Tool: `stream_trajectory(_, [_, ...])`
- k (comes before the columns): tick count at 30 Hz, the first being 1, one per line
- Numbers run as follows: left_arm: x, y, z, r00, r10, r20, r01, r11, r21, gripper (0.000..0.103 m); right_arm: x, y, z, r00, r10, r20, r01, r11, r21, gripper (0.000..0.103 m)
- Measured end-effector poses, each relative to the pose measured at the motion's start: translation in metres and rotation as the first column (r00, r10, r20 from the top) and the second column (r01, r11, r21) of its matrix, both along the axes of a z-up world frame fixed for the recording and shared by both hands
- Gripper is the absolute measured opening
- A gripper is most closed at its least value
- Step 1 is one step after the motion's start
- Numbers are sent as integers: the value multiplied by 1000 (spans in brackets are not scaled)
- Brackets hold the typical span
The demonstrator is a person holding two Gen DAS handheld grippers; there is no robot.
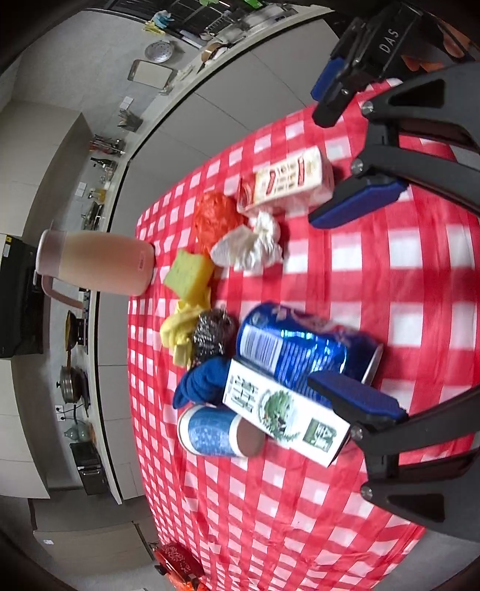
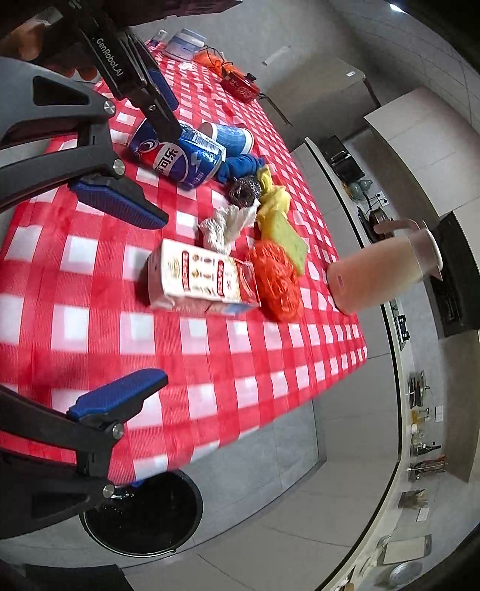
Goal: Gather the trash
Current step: 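Grasp the blue can with the left tool while the right tool grasps the snack bag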
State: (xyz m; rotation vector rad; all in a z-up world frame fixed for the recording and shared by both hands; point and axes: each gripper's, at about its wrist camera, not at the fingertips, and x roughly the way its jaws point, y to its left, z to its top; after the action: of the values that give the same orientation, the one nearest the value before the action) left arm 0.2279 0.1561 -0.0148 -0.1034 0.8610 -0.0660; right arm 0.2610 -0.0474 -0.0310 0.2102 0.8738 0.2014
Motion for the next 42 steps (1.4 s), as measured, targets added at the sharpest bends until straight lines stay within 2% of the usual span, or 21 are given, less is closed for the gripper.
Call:
stream_trajectory(15, [18, 26, -19, 1000, -7, -27, 7, 1000, 18, 80, 25, 29, -15, 1000, -19, -16, 18, 998, -53, 80])
stream_trajectory(21, [26, 27, -29, 998, -28, -48, 29, 999, 25, 80, 35, 28, -19, 999, -29, -24, 27, 997, -78, 80])
stream_trajectory(27, [29, 21, -35, 998, -53, -43, 56, 996, 65, 81, 48, 29, -29, 998, -38, -44, 34, 996, -89, 80])
stream_trajectory(30, [29, 16, -34, 996, -69, -48, 70, 997, 36, 81, 54, 29, -35, 998, -38, -56, 33, 995, -91, 80])
stream_trajectory(33, [31, 14, -40, 990, -88, -106, 84, 995, -47, 81, 58, 29, -39, 997, -36, -63, 30, 996, -80, 81])
stream_trajectory(35, [31, 10, -43, 988, -101, -118, 94, 994, -57, 81, 60, 30, -39, 998, -30, -64, 25, 996, -82, 81])
stream_trajectory(38, [35, 7, -49, 987, -89, -136, 86, 996, -26, 81, 63, 30, -40, 998, -26, -64, 20, 996, -87, 81])
stream_trajectory(42, [44, 15, -46, 989, -56, -137, 44, 995, -85, 81, 68, 31, -41, 997, -19, -75, 13, 997, -75, 81])
